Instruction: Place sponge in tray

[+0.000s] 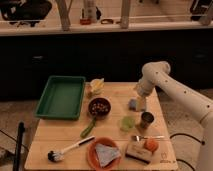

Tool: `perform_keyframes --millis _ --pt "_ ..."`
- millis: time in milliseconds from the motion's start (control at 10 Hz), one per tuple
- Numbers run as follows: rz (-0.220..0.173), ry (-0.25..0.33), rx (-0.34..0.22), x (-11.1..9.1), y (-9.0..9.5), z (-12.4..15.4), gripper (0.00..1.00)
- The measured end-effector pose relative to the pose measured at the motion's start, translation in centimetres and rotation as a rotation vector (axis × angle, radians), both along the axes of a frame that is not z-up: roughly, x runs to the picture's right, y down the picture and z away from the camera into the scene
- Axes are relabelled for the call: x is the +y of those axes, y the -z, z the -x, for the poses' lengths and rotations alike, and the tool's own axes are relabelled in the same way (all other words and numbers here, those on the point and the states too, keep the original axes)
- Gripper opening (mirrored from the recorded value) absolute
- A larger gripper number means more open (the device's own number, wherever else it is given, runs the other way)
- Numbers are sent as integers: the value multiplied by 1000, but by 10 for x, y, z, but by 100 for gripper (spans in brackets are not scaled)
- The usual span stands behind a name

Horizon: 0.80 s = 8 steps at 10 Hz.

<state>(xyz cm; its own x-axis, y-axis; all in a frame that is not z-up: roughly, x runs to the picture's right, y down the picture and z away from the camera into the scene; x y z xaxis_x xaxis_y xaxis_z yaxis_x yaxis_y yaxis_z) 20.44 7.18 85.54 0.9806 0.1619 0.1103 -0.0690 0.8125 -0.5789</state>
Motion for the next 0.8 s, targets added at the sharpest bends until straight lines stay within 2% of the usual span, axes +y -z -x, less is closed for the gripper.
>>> perform_keyframes --millis 300,500,800 --pt "20 -47 61 9 -20 -4 80" --pt "29 -60 72 12 -25 -8 80" --pt "59 -73 91 36 -55 -15 80"
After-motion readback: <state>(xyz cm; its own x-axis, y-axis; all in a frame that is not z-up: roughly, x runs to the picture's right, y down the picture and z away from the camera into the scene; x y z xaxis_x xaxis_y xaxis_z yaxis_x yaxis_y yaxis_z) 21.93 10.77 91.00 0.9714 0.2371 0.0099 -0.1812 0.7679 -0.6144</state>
